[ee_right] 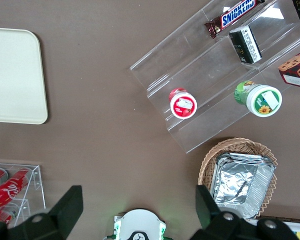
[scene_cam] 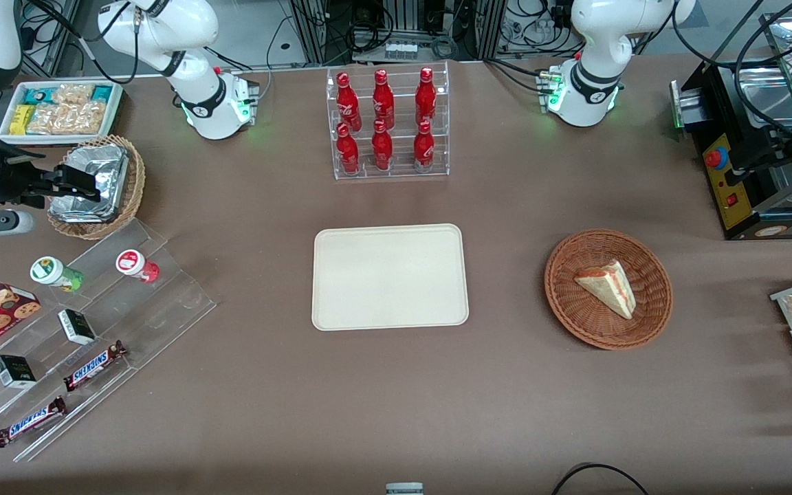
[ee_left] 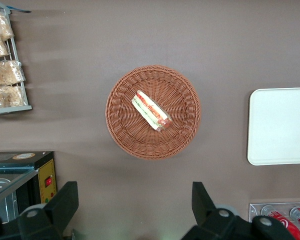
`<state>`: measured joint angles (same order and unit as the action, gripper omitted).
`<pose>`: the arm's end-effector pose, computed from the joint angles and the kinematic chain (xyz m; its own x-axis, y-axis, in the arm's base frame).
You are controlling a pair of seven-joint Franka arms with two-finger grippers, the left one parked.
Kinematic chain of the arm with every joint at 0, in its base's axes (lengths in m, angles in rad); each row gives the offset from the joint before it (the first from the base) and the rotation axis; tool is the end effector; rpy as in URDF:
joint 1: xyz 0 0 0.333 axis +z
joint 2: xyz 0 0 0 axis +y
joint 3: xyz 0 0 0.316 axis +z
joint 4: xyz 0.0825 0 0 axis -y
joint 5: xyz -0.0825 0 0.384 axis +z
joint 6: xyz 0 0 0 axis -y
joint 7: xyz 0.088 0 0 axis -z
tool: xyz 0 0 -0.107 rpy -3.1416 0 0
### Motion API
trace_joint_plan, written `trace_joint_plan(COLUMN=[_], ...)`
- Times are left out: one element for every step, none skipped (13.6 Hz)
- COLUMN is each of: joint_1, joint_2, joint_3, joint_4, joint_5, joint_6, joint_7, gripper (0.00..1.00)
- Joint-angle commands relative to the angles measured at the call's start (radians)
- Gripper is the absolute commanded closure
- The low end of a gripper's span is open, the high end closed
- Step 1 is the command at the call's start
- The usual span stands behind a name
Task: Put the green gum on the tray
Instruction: 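Move the right gripper down toward the green-lidded gum jar on the rack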
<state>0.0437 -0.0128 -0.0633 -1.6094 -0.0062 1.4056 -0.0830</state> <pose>0.5304 -0.0114 0.6008 0.9798 0.0629 -0.1897 0.0620 -0.9980 -0.0104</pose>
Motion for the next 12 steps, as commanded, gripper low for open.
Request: trace_joint_plan(joint_1=[-0.004, 0.001, -0.001, -0.002, -0.001, -0.001, -0.002, -0.001, -0.002, -0.004, -0.005, -0.021], joint_2=[0.008, 0.008, 0.008, 0.010, 0.011, 0.007, 0.005, 0.004, -0.002, -0.009, -0.013, -0.015], joint_3=[-0.006, -0.006, -0.006, -0.006, -0.006, -0.006, -0.006, -0.006, -0.006, -0.007, -0.010, -0.012], joint_4=[0.016, 0.014, 0.007, 0.000, -0.015, -0.038, -0.059, -0.087, -0.118, -0.142, -0.159, -0.180], joint_5=[0.018, 0.011, 0.011, 0.014, 0.012, 0.012, 0.012, 0.011, 0.011, 0.009, 0.009, 0.009], joint_6=[-0.001, 0.006, 0.007, 0.007, 0.016, 0.036, 0.058, 0.085, 0.111, 0.131, 0.147, 0.159], joint_7=[0.012, 0.012, 0.012, 0.012, 0.011, 0.009, 0.003, -0.001, -0.006, -0.010, -0.039, -0.091], gripper=[0.00, 0.00, 0.00, 0.00, 0.00, 0.00, 0.00, 0.00, 0.00, 0.00, 0.00, 0.00])
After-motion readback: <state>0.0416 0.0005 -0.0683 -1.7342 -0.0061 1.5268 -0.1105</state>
